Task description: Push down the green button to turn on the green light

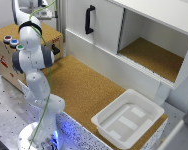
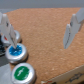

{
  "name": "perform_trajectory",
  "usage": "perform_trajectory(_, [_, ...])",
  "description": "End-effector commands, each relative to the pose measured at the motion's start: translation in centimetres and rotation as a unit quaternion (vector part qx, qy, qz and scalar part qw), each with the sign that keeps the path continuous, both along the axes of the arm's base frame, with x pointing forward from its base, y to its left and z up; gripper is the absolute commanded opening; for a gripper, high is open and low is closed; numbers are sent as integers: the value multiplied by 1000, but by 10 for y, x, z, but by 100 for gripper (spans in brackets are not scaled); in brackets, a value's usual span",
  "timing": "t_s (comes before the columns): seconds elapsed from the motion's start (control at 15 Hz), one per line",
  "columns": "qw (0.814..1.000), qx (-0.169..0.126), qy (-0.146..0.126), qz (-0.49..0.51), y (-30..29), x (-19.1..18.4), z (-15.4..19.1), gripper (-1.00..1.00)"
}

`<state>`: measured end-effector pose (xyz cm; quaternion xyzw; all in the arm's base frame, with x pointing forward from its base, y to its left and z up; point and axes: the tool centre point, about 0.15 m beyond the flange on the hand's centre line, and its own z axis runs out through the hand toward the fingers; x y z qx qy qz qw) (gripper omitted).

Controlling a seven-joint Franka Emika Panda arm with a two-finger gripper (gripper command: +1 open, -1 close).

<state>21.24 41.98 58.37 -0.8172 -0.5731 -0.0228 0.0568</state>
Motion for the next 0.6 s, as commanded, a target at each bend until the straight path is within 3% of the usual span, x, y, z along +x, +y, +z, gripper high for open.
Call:
perform_trajectory(0.0, [995,-31,-8,90,20,-45,-24,-100])
perform_trajectory(0.07, [995,-40,1,96,25,-42,-33,-100])
perform_trajectory(0.13, [995,-33,-6,93,28,-38,-35,-100])
perform_trajectory(0.27, [996,-47,-21,79,28,-28,-46,-100])
perform_trajectory(0.53, [1000,-27,-12,8,15,-12,-68,-100])
